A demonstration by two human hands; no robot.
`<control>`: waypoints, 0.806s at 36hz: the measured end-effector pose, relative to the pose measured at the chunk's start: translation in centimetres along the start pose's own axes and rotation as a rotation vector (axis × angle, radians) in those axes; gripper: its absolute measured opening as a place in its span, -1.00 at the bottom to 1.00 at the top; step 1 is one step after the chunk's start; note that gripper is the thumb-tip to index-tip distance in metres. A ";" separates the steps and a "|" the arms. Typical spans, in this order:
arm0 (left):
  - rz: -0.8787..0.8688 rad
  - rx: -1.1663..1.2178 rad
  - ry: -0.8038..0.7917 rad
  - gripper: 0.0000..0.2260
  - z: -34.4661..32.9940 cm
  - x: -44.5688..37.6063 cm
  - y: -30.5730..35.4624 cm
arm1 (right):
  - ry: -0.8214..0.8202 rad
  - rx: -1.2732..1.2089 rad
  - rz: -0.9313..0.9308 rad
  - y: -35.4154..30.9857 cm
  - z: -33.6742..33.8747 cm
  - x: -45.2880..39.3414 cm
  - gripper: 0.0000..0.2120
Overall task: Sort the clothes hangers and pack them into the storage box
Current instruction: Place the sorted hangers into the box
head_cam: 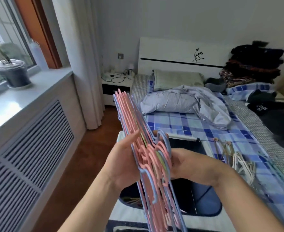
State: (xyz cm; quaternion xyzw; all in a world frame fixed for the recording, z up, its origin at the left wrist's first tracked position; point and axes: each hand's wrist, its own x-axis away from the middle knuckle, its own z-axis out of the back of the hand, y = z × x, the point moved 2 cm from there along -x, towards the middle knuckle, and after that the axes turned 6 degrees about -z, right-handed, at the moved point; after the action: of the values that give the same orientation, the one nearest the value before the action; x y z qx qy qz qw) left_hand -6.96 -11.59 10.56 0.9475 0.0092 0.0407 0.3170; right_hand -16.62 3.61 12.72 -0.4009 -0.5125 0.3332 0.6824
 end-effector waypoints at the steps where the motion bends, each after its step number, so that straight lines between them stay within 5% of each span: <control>1: 0.020 -0.002 -0.009 -0.49 -0.1 0.2 -0.1 | -0.008 -0.011 -0.018 0.3 0.0 0.0 -0.75; 4: 0.032 -0.064 -0.023 -0.31 0.7 0.3 -0.7 | -0.002 0.015 -0.058 0.1 -0.8 0.6 -0.76; 6: 0.015 -0.108 0.030 -0.44 1.0 0.3 -1.2 | 0.099 0.080 -0.063 -0.2 -1.0 0.7 -0.70; 8: 0.013 -0.095 0.072 -0.70 1.0 0.6 -1.1 | 0.318 0.204 -0.047 -0.1 -0.4 0.1 -0.71; 10: -0.002 -0.033 0.118 -0.67 1.0 0.4 -0.6 | 0.578 0.209 0.026 -0.1 0.6 -0.2 -0.74; 12: -0.015 0.053 0.167 -0.65 1.5 -0.1 -0.3 | 0.667 0.025 0.190 -1.4 1.0 0.5 -0.79; 14: -0.025 0.077 0.191 -0.65 1.8 -0.9 -0.1 | 0.561 -0.029 0.373 -3.5 0.8 1.6 -0.51; 18: 0.022 0.055 0.108 -0.63 0.5 -0.8 -0.3 | 0.310 0.318 0.555 -7.5 -0.4 2.6 -0.14; 22: 0.029 0.094 0.057 -0.44 -0.1 -1.0 -0.1 | 0.243 0.638 0.437 -9.7 -1.1 2.9 -0.06; 29: -0.071 0.116 0.044 -0.63 -1.7 -0.4 1.2 | 0.237 1.066 0.344 -10.2 -2.4 3.0 -0.10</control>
State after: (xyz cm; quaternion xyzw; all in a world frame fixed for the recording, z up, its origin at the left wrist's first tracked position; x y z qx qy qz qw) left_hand -7.55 -11.52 12.60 0.9623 0.0521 0.0494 0.2623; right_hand -13.13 1.03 22.76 -0.1136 -0.1210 0.6045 0.7791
